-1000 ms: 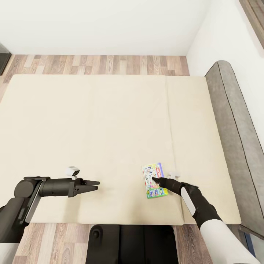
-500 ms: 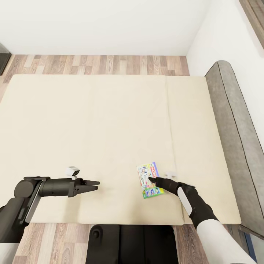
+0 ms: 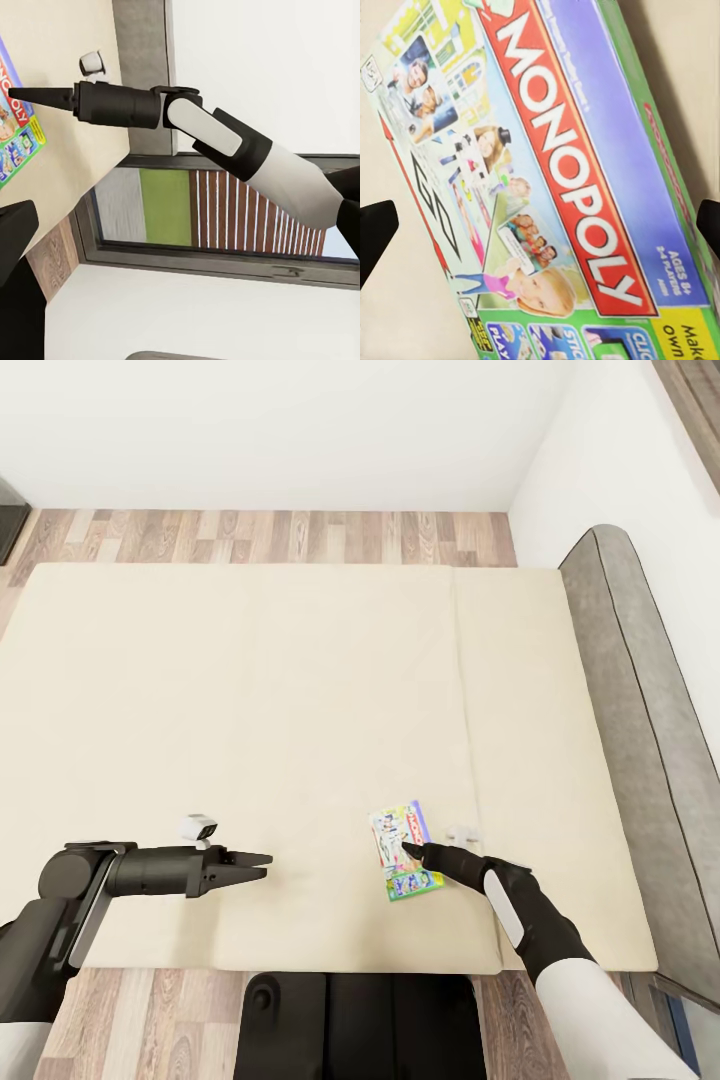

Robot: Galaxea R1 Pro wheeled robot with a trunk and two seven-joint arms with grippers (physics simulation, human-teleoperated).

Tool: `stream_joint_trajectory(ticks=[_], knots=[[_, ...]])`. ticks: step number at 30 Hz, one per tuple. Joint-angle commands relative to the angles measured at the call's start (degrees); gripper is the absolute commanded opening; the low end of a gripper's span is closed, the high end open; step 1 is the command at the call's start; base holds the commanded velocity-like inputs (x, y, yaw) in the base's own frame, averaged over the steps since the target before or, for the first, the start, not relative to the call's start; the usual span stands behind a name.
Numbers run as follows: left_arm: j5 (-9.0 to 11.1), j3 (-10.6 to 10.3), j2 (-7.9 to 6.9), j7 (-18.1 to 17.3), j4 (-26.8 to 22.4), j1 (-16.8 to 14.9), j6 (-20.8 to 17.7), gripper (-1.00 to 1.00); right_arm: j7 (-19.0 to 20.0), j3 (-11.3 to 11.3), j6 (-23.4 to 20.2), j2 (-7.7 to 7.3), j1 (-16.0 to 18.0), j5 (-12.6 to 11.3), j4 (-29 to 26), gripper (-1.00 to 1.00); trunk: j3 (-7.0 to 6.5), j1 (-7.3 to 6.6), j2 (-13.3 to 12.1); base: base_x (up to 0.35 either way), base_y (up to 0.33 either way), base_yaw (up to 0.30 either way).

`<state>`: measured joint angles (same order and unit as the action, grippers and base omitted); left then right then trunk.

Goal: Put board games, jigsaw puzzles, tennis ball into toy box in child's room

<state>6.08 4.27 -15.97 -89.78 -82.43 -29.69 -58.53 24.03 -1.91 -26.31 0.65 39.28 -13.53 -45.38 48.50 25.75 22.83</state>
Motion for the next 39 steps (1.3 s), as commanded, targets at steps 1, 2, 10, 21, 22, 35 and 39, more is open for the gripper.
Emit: stream_joint_trajectory(ticks=[1,2,10,21,22,35,39], knots=[[0.0,0.0,-0.02,-0.2,0.0,0.0,-0.6,1.00,0.1,-0.2,-0.5,0.05,0.0,-0.4,-0.1,1.00,0.06,0.03,0.1,0.000,0.000,0.000],[0.0,0.0,-0.02,-0.2,0.0,0.0,-0.6,1.00,0.1,-0.2,-0.5,0.07,0.0,-0.4,-0.1,1.00,0.06,0.03,0.1,0.000,0.000,0.000],[-0.1,-0.1,-0.02,-0.2,0.0,0.0,-0.5,1.00,-0.1,-0.2,-0.4,0.13,0.0,-0.4,-0.1,1.00,0.06,0.03,0.1,0.000,0.000,0.000],[-0.1,0.0,-0.02,-0.2,0.0,0.0,-0.5,1.00,-0.2,-0.1,-0.3,0.14,0.0,-0.4,0.0,1.00,0.06,0.03,0.1,0.000,0.000,0.000],[-0.1,0.0,-0.02,-0.2,0.0,0.0,-0.5,1.00,-0.2,-0.2,-0.3,0.14,0.0,-0.4,0.0,1.00,0.06,0.03,0.1,0.000,0.000,0.000],[-0.2,0.0,-0.02,-0.2,0.1,0.0,-0.5,1.00,0.3,-0.2,-0.2,0.06,0.0,-0.4,-0.1,1.00,0.06,0.03,0.1,0.000,0.000,0.000],[-0.1,0.0,-0.02,-0.2,0.1,0.0,-0.5,1.00,0.3,-0.2,-0.3,0.05,0.0,-0.4,-0.1,1.00,0.06,0.03,0.1,0.000,0.000,0.000]])
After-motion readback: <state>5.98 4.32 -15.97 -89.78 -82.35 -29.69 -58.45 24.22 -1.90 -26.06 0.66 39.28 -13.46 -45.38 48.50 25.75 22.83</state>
